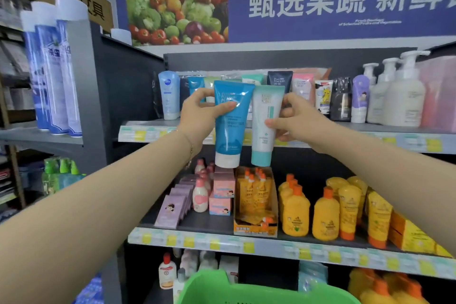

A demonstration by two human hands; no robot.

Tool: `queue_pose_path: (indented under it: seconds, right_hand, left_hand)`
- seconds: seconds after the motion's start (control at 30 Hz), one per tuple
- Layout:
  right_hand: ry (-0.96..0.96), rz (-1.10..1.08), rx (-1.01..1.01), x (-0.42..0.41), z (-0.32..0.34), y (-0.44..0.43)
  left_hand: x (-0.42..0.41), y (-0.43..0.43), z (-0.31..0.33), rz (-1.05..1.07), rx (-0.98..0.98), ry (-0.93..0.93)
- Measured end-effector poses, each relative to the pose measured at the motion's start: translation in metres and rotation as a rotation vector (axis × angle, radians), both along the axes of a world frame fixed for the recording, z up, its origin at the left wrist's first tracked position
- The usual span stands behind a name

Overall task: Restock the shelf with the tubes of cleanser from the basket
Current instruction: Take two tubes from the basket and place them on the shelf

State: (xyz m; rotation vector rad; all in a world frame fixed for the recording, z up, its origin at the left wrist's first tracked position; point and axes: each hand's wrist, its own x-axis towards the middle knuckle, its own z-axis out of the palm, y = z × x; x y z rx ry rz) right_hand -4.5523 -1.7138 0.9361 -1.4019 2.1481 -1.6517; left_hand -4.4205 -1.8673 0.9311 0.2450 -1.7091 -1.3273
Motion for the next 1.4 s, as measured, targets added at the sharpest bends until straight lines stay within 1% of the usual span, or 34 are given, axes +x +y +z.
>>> queue_pose_path:
  seconds: [0.23, 0.47, 0.67, 0.8, 0.93, 1.07, 1.27, 1.4]
  right_hand:
    - [0.029, -0.008, -0.048, -0.008, 0.041, -0.064]
    - [0.058, -0.065, -0.052, -0.036, 0.067, -0.118]
    - [0.078, -0.173, -0.051, -0.072, 0.066, -0.157]
    - [0.122, -0.257, -0.032, -0.095, 0.061, -0.179]
    - [0.122, -0.276, -0.012, -0.115, 0.06, -0.2]
    - [0.124, -0.304, -0.04, -0.131, 0.06, -0.221]
    - [0.207, -0.335, 0.0, -0.144, 0.058, -0.248]
    - [0.245, -0.355, 0.031, -0.152, 0.056, -0.261]
  left_hand:
    - [-0.015, -0.057, 0.042, -0.018, 0.039, 0.085]
    - [-0.044, -0.116, 0.066, -0.026, 0.026, 0.108]
    - [-0.067, -0.155, 0.069, -0.032, 0.047, 0.112]
    - [-0.076, -0.175, 0.068, -0.033, 0.018, 0.102]
    - [-0.084, -0.195, 0.065, -0.037, 0.004, 0.103]
    - [-0.094, -0.207, 0.06, -0.046, 0.0, 0.103]
    - [-0.106, -0.218, 0.057, -0.071, 0.015, 0.119]
    - [-0.111, -0.228, 0.051, -0.08, 0.024, 0.091]
